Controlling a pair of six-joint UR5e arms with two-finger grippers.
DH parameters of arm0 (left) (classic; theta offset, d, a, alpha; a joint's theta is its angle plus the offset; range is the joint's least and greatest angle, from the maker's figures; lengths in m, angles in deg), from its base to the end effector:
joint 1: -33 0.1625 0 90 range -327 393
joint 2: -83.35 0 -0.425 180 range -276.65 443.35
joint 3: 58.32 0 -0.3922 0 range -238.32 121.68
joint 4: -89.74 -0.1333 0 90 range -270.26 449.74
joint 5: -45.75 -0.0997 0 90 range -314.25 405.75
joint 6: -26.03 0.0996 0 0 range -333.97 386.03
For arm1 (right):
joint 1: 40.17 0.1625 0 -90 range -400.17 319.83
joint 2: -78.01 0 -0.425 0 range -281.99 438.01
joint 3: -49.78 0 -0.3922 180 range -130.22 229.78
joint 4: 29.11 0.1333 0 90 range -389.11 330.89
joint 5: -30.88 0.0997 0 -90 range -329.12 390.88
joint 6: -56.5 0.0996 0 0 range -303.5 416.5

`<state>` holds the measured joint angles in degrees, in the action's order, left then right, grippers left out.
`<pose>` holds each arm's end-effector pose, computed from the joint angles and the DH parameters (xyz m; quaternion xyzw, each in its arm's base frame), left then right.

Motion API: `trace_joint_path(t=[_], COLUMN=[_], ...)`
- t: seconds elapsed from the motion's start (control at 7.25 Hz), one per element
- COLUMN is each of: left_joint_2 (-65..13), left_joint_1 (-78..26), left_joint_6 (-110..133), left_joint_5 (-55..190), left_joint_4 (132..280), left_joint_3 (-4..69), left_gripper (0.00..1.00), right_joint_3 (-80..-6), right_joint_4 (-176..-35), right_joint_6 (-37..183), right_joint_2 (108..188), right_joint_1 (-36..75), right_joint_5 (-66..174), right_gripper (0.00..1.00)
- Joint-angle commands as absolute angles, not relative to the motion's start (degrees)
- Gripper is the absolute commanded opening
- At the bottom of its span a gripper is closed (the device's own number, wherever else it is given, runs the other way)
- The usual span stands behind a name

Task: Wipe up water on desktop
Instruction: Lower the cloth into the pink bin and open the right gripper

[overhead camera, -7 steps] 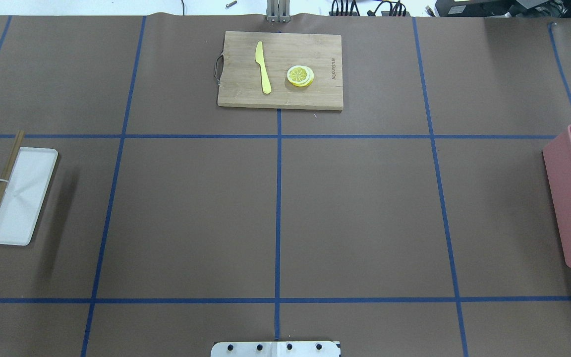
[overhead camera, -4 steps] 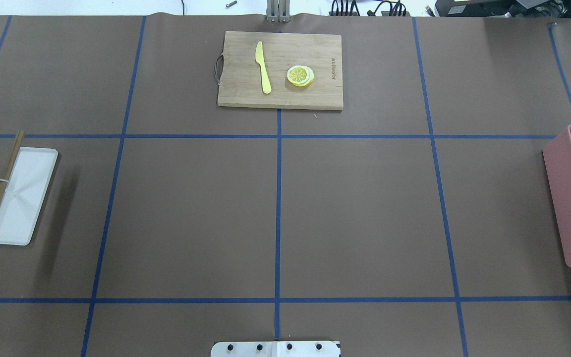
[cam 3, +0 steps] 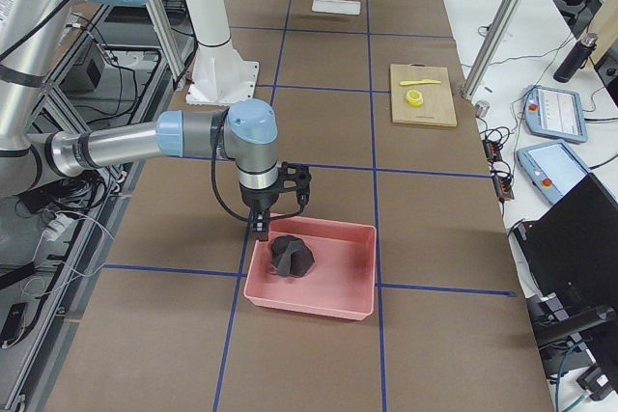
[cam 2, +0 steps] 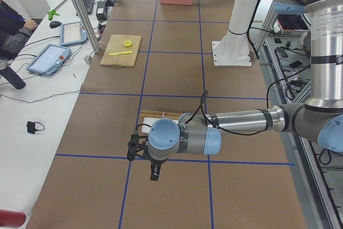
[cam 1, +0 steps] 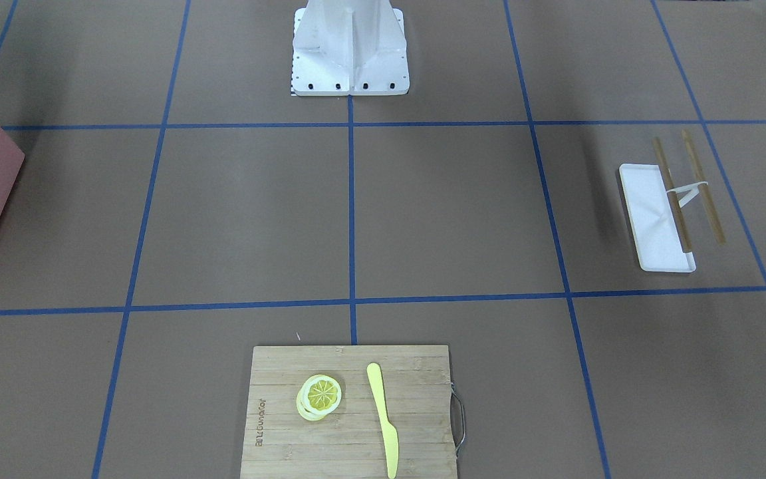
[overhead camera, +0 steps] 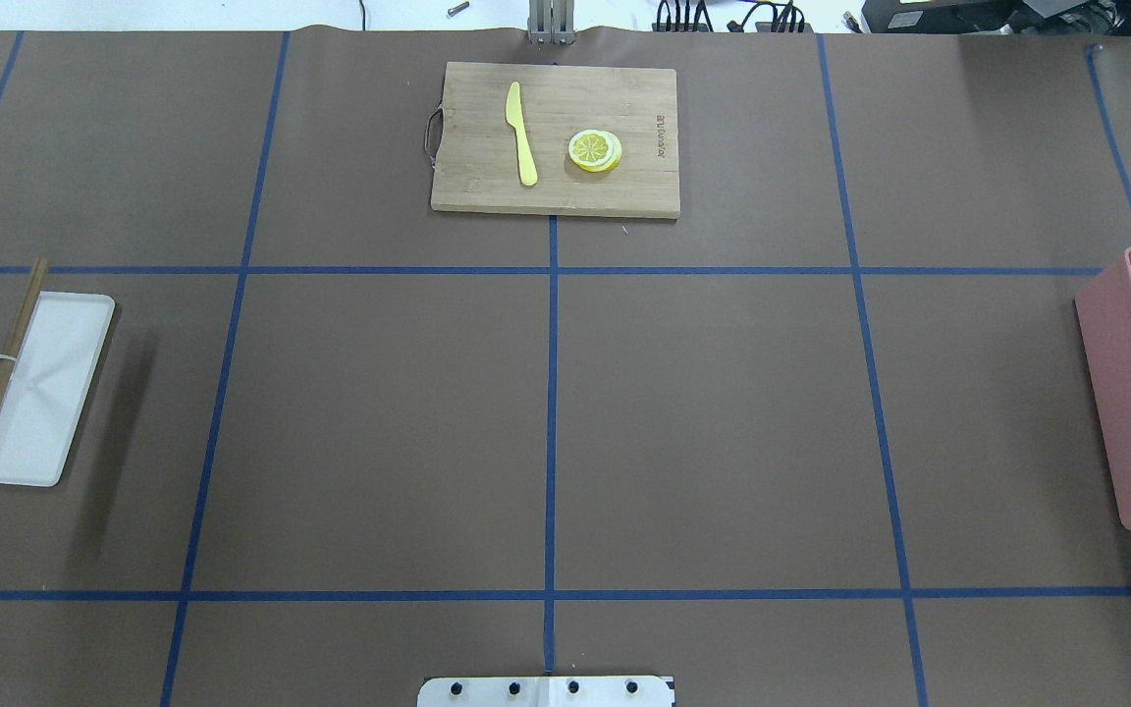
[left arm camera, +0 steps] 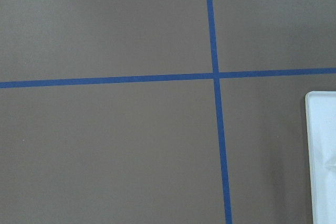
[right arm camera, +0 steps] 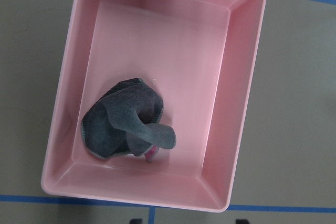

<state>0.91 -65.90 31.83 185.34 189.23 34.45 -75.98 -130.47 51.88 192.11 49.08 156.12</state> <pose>-0.1248 -0.4254 0.6727 0.0905 0.4108 -0.0073 0.9072 0.0718 -0.3117 0.5520 0.0127 -0.3024 -0.0454 0.9520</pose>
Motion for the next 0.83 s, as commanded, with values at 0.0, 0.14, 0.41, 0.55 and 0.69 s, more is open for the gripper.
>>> trace_joint_path(t=[0.0,0.14,0.41,0.55,0.69], left_joint_2=[0.91,0.91,0.91,1.0,0.91], left_joint_1=[-65.87,-65.87,-65.87,-65.79,-65.53], left_joint_6=[31.83,31.83,31.83,31.83,31.75], left_joint_5=[185.32,185.32,185.23,185.23,185.14], left_joint_4=[189.23,189.32,189.23,189.05,188.62], left_joint_3=[34.49,34.49,34.49,34.49,34.49], left_gripper=[0.98,0.98,0.98,0.98,0.98], right_joint_3=[-70.39,-68.19,-66.77,-66.59,-66.5], right_joint_4=[-125.57,-118.74,-116.73,-116.39,-116.56], right_joint_6=[52.2,52.46,51.85,52.28,52.55], right_joint_2=[190.6,190.42,190.77,189.46,189.36], right_joint_1=[49.12,49.12,49.12,49.12,49.12], right_joint_5=[155.6,154.9,155.59,155.86,157.95], right_gripper=[1.0,1.0,1.0,1.0,1.0])
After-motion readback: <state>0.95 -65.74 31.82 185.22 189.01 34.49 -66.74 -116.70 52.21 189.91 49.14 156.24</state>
